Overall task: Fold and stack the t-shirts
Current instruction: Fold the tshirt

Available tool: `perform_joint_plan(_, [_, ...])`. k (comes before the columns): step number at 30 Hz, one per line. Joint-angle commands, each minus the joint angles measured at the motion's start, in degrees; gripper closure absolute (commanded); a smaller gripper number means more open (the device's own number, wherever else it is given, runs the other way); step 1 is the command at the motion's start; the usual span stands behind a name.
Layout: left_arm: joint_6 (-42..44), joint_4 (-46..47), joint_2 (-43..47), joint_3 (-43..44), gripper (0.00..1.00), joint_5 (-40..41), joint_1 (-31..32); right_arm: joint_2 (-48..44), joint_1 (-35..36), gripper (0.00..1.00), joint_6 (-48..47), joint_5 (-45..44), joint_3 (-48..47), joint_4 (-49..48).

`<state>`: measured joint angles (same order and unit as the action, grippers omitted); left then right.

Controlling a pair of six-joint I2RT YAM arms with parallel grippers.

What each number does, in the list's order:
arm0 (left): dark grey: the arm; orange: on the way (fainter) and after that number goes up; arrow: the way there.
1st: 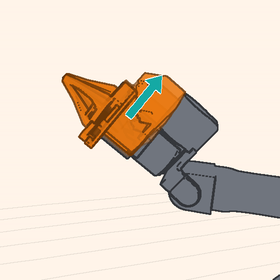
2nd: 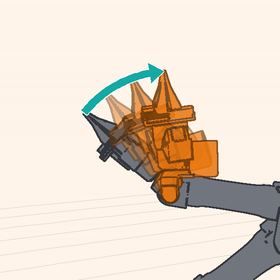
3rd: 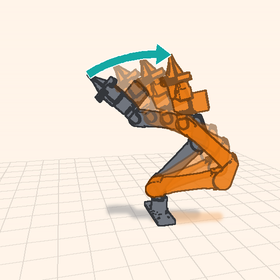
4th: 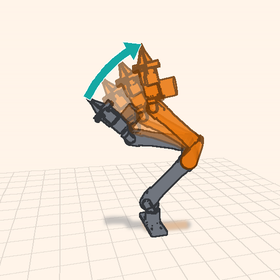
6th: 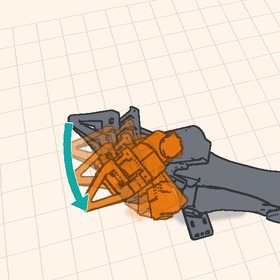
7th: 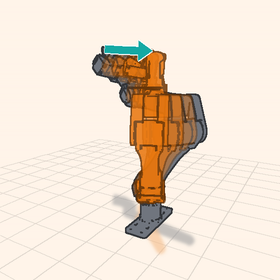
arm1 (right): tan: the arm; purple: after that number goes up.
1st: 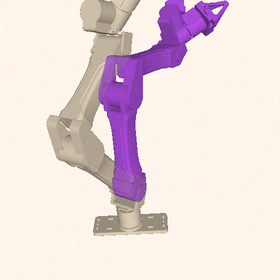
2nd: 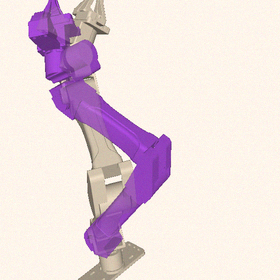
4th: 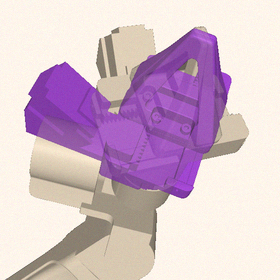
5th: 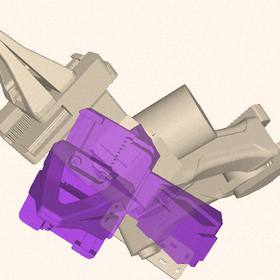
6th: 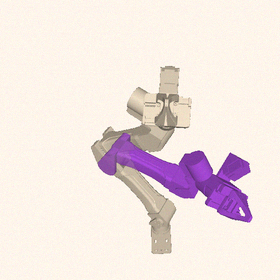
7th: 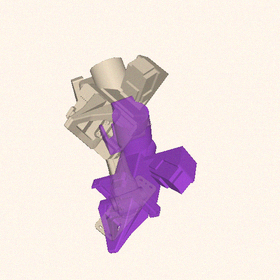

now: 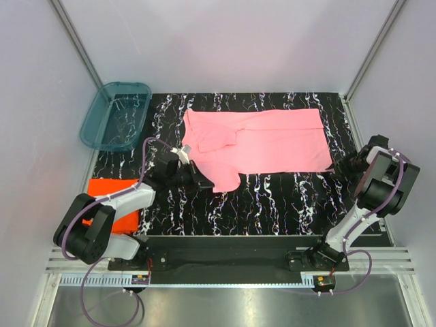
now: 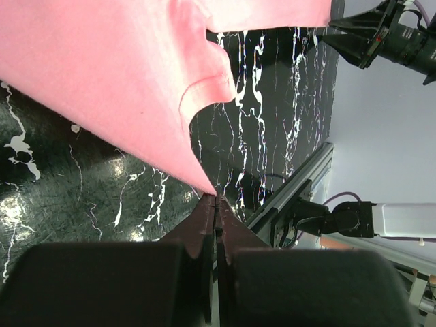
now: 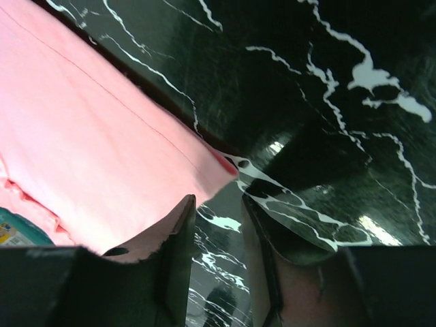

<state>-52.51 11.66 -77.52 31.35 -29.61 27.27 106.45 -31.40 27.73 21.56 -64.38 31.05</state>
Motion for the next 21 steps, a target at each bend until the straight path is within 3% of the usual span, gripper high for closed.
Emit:
perform_joint_plan(1, [0.92,1.17,1.84,-0.50,1.00,-2.30,-0.28,1.74,-0.42,0.60,1.19,0.15,-1.63,-3.97])
perform_joint_plan(7, [0.66,1.52,1.40,-0.24,1.00,-2.65,-0.37,2.88,-0.51,0.64,2.51,-0.03,-1.45,-4.94])
perform_joint_plan(14, [0.22,0.47,3.16,-1.12,1.00,-2.21,-0.37,1.74,-0.51,0.76,3.21,-1.69,0.30,-4.86])
perform_joint_plan(17, [0.04,-0.23,4.12,-1.38,1.00,-2.12,-0.28,0.95,-0.42,0.87,2.77,-2.14,1.10,-4.77])
perform_joint_plan(18, [0.04,-0.67,4.91,-1.30,1.00,-1.86,-0.28,1.04,-0.51,1.00,1.99,-2.14,1.10,-4.42])
perform_joint_plan(21, [0.30,-3.39,6.93,-1.56,1.00,-1.42,-0.37,0.95,-0.42,1.00,1.46,-3.28,0.05,-1.70])
